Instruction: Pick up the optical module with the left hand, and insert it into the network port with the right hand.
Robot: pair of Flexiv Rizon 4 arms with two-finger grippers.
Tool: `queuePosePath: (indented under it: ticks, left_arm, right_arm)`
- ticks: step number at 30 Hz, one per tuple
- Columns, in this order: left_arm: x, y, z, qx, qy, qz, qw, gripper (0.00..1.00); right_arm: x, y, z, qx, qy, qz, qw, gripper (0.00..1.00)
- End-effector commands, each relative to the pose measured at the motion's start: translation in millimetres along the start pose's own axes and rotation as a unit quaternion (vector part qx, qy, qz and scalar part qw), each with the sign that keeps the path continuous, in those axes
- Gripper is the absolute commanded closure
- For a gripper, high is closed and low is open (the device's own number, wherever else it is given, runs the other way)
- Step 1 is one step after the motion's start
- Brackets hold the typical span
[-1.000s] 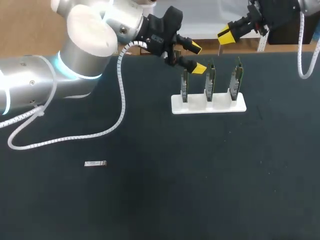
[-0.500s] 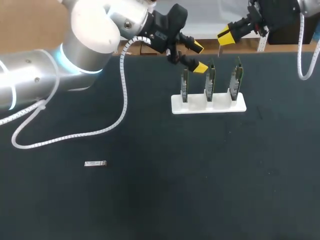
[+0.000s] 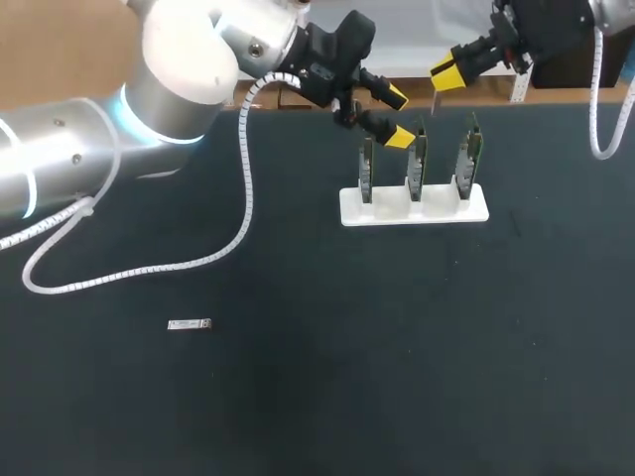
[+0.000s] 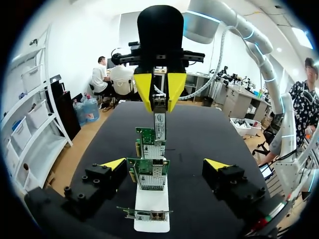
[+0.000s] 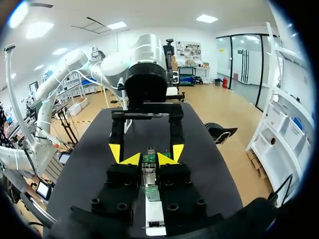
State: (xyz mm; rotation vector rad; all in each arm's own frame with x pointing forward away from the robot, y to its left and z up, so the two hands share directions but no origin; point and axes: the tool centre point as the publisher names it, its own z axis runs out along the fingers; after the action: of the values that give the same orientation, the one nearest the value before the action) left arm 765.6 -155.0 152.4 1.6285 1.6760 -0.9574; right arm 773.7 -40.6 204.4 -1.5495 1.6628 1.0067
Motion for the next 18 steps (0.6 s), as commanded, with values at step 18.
queuePosePath:
  ticks: [18]
  left_arm:
    - [3.1,-0.9,-2.1,0.0,-0.006,0.002,1.0,0.0]
  right_arm:
    - [10.6,-0.5,13.2,-0.016,0.005,-0.007,1.0,1.0]
